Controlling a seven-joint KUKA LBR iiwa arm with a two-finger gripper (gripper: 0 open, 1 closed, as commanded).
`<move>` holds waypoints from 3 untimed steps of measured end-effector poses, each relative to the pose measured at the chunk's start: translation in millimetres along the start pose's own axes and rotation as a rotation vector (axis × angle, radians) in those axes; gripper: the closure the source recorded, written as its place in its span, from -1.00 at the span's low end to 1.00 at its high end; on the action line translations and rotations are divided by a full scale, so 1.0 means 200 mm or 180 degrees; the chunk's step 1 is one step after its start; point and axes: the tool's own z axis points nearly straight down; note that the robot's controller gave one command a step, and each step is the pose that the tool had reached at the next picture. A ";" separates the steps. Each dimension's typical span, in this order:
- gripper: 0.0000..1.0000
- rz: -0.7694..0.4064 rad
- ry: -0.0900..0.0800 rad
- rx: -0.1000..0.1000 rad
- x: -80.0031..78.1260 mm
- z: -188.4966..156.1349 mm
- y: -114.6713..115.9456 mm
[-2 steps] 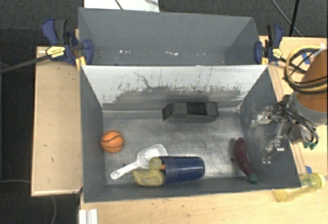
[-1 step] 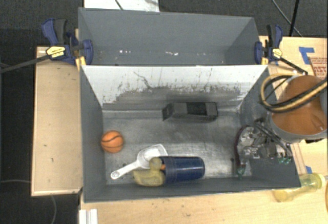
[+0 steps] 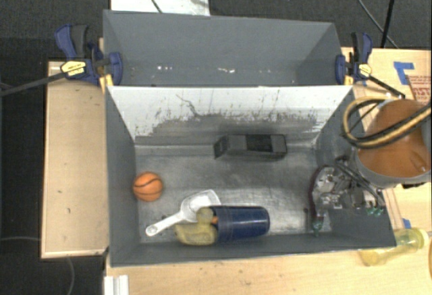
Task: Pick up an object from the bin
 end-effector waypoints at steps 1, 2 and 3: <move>1.00 -0.0180 0.0113 -0.0014 0.04 -0.16 0.01; 1.00 0.0230 0.0122 -0.0010 -0.01 -0.42 -0.05; 1.00 0.0444 0.0105 -0.0001 -0.04 -0.53 -0.03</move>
Offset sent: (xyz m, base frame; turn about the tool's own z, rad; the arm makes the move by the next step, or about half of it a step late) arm 0.0008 -0.0162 0.1093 0.1416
